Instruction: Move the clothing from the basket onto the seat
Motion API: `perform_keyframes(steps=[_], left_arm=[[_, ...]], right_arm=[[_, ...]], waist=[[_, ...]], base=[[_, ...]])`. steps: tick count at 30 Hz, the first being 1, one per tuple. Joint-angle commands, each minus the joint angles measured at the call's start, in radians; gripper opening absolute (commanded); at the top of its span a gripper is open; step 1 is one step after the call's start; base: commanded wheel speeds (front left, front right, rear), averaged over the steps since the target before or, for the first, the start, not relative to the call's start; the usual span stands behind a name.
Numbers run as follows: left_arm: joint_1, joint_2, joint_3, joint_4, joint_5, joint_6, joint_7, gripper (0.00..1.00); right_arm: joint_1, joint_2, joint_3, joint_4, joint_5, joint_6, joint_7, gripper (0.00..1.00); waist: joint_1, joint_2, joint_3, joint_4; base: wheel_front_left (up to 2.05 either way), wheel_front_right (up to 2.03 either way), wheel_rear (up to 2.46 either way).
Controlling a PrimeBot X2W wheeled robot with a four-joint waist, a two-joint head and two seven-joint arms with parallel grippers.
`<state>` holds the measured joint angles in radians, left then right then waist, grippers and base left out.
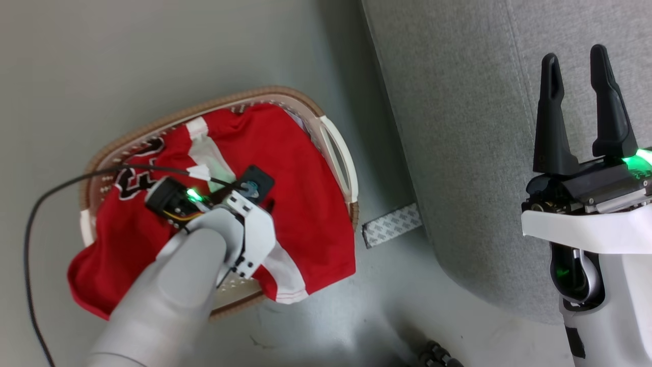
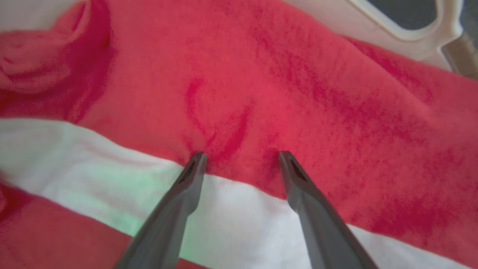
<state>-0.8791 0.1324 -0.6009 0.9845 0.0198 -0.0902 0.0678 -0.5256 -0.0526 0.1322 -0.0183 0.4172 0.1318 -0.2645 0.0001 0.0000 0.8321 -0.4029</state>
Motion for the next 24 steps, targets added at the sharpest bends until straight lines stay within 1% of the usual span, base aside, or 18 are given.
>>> perform_keyframes(steps=[1,4,9,10,11,12,15,18,21,24], left_arm=[[-0.017,0.016,-0.004,0.009,0.018,0.009,0.010,1.00],[-0.040,0.031,-0.007,0.023,0.020,0.020,0.028,1.00],[-0.074,0.047,-0.015,0.044,0.025,0.026,0.052,1.00],[-0.080,0.049,-0.018,0.050,0.025,0.024,0.056,0.71],[-0.084,0.051,-0.021,0.055,0.027,0.022,0.058,0.33],[-0.087,0.052,-0.025,0.060,0.027,0.020,0.059,0.00],[-0.094,0.044,-0.023,0.073,0.008,0.013,0.059,0.00],[-0.098,0.021,-0.013,0.071,-0.014,0.014,0.032,0.00],[-0.081,-0.006,0.002,0.064,-0.046,0.009,-0.006,0.00],[-0.054,-0.029,0.018,0.052,-0.087,0.002,-0.060,0.00]], right_arm=[[-0.015,0.003,0.002,-0.005,0.008,-0.002,0.000,1.00],[-0.025,0.003,0.002,-0.011,0.018,-0.002,0.000,1.00],[-0.033,0.003,0.002,-0.015,0.018,-0.002,0.000,1.00],[-0.035,0.003,0.002,-0.014,0.017,-0.002,0.000,1.00],[-0.037,0.003,0.001,-0.012,0.015,-0.002,0.000,1.00],[-0.040,0.003,0.000,-0.011,0.013,-0.002,0.000,1.00],[-0.044,0.003,-0.005,-0.006,0.006,-0.002,0.000,1.00],[-0.034,0.002,-0.018,0.002,-0.009,-0.002,0.000,1.00],[-0.015,0.002,-0.029,0.011,-0.031,-0.002,0.000,1.00],[0.011,0.002,-0.047,0.022,-0.055,-0.002,0.000,1.00]], waist=[[-0.0001,0.0000,0.024,-0.015],[-0.0001,0.0000,0.049,-0.023],[-0.0001,0.0000,0.086,-0.029],[-0.0001,0.0000,0.090,-0.029],[-0.0001,0.0000,0.094,-0.029],[-0.0001,0.0000,0.096,-0.028],[-0.0001,0.0000,0.097,-0.022],[-0.0001,0.0000,0.077,-0.001],[-0.0001,0.0000,0.035,0.032],[-0.0001,0.0000,-0.030,0.072]], base=[[0.00,0.00,0.00],[0.00,0.00,0.00],[0.00,0.00,0.00],[0.00,0.00,0.00],[0.00,0.00,0.00],[0.00,0.00,0.00],[0.00,0.00,0.00],[0.00,0.00,0.00],[0.00,0.00,0.00],[0.00,0.00,0.00]])
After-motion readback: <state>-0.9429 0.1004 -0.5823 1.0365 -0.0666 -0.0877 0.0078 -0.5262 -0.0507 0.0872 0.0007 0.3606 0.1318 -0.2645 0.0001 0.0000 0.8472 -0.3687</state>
